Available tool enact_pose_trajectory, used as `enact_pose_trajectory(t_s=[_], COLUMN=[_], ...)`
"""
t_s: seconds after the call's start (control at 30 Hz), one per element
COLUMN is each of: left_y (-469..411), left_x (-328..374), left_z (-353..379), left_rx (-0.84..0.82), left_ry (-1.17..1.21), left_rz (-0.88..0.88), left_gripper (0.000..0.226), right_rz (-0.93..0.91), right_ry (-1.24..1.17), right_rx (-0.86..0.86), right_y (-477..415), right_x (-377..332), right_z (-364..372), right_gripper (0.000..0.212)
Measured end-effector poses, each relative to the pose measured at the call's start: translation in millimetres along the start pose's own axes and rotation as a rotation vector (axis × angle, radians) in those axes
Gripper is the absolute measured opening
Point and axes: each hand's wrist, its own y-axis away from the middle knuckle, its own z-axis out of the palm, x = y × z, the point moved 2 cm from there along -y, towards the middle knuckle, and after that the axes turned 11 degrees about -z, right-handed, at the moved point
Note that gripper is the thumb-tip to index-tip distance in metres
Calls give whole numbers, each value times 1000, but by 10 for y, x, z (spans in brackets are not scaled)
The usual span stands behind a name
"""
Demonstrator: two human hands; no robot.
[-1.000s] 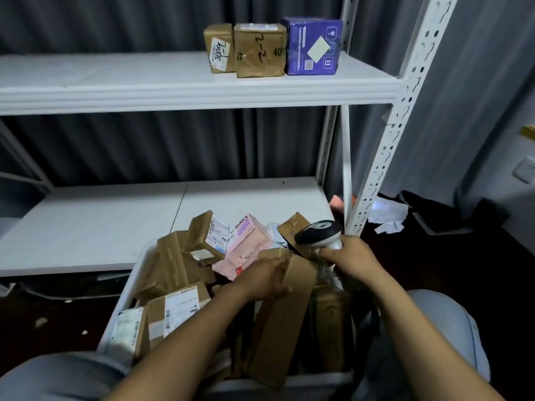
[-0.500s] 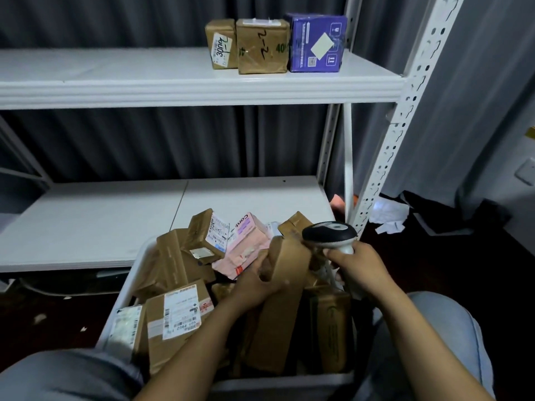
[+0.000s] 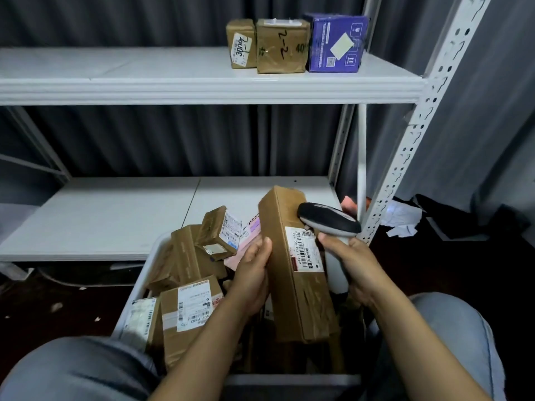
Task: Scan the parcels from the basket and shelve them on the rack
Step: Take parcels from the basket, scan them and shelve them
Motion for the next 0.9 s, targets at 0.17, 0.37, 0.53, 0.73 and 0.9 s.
enact_pose_trajectory(t_s=[0.17,0.37,0.53,0.73,0.9], left_y=[55,40,35,-4,-18], left_x=[9,-35,162,442,525], left_z=[-27,-160,-353,-687,-858], left_rx=[173,-214,-90,109,147], left_ry=[-436,-865,-857,-841,-812], left_rz=[187,-59,-48,5,6], left_gripper=[28,118,93,66,61], right_rz=[8,-10,-27,-108,-160], right_ry=[18,87,188,693,864], right_rx=[137,206,77,-218,-313], right_y=[-6,-50,-54,-46,-17], right_x=[1,24,-80,-317,-354], right_z=[45,65,4,-87,-49], right_gripper=[27,23,20,12,12])
